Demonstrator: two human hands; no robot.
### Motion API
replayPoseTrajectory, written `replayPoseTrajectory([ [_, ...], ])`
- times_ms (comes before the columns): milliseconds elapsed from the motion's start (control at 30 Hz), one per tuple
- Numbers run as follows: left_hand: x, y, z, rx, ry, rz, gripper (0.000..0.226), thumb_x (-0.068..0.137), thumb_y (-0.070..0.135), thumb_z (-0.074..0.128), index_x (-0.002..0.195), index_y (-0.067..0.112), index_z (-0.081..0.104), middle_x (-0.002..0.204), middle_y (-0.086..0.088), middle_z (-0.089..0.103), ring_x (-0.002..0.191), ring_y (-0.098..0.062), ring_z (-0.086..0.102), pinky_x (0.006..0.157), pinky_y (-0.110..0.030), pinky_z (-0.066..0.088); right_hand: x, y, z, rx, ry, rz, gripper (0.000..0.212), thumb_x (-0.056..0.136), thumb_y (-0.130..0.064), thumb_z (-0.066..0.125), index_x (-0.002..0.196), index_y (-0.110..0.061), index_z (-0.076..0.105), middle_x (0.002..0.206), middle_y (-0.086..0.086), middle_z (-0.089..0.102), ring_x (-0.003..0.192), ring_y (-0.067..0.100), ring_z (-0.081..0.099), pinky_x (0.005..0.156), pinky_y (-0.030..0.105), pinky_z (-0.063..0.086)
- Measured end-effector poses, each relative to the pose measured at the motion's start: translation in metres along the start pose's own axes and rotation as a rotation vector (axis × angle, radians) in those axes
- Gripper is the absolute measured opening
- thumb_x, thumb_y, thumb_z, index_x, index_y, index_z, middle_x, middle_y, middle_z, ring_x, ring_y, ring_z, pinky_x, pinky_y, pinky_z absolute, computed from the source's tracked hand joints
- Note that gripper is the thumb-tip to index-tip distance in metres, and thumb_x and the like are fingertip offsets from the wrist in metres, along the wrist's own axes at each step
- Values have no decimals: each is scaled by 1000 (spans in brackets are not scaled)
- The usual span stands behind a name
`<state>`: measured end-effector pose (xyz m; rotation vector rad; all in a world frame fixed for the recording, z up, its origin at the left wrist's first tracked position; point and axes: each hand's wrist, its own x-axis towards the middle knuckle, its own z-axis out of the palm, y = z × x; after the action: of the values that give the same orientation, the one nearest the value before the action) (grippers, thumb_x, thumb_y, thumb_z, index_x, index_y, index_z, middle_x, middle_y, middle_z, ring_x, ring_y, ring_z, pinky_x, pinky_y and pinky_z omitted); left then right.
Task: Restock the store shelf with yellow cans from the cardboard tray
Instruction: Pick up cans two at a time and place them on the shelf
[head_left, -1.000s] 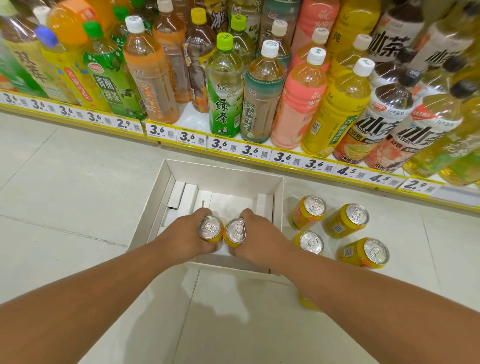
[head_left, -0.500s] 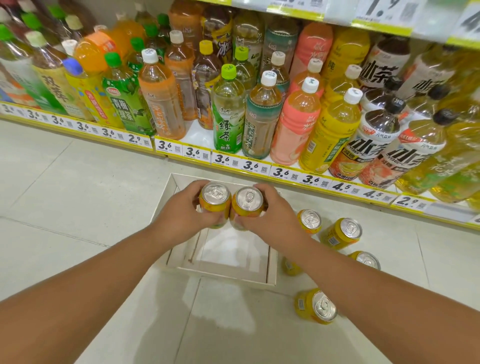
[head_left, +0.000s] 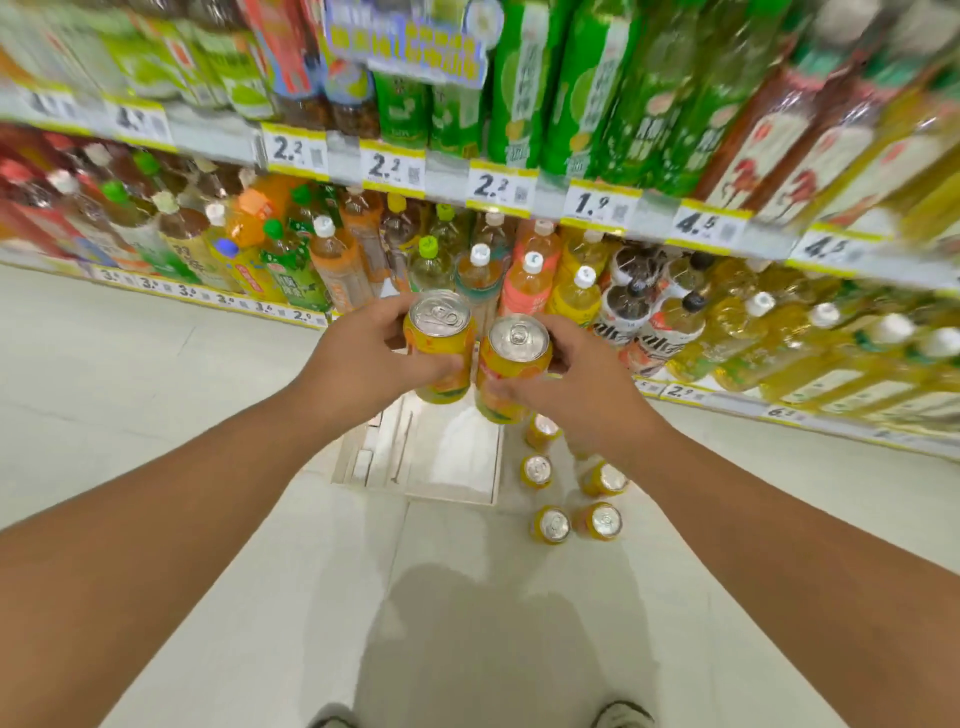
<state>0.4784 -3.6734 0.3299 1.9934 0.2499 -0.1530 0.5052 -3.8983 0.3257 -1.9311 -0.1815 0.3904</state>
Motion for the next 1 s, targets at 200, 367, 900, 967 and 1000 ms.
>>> replayPoseTrajectory([
  [200, -42, 167, -59, 4, 80, 24, 48, 62, 29, 91, 103, 42, 69, 98, 16, 76, 96, -3, 71, 94, -29, 55, -39, -157, -85, 9, 43, 21, 57, 66, -26, 90, 117, -34, 66, 106, -15, 73, 98, 2, 68, 92, 31, 56],
  [367, -65, 304, -106, -23, 90, 45, 60, 61, 30, 90, 117, 29, 68, 98, 14, 77, 93, -4, 73, 92, -33, 56, -62, -285, -161, -2, 110, -20, 56, 62, -35, 90, 113, -35, 67, 103, -14, 74, 96, 4, 68, 86, 26, 55],
  [900, -106, 597, -179, 23, 236, 191, 43, 75, 31, 85, 113, 31, 65, 90, 15, 74, 74, 8, 68, 59, -5, 47, -92, -523, -339, 8, 113, -201, 54, 69, -19, 90, 109, -32, 56, 98, -25, 62, 87, -9, 61, 82, 15, 53],
  [967, -101, 610, -180, 27, 223, 194, 47, 74, 34, 85, 116, 31, 65, 93, 14, 76, 78, 3, 71, 61, -12, 48, -90, -533, -346, -6, 102, -206, 54, 71, -21, 89, 110, -33, 54, 96, -29, 59, 85, -13, 58, 80, 13, 49],
  [1000, -97, 616, -181, 31, 220, 188, 49, 73, 37, 85, 118, 33, 64, 94, 14, 77, 81, -3, 72, 63, -18, 49, -88, -538, -348, -14, 109, -201, 55, 70, -22, 89, 110, -34, 53, 96, -29, 59, 86, -11, 59, 83, 17, 50],
])
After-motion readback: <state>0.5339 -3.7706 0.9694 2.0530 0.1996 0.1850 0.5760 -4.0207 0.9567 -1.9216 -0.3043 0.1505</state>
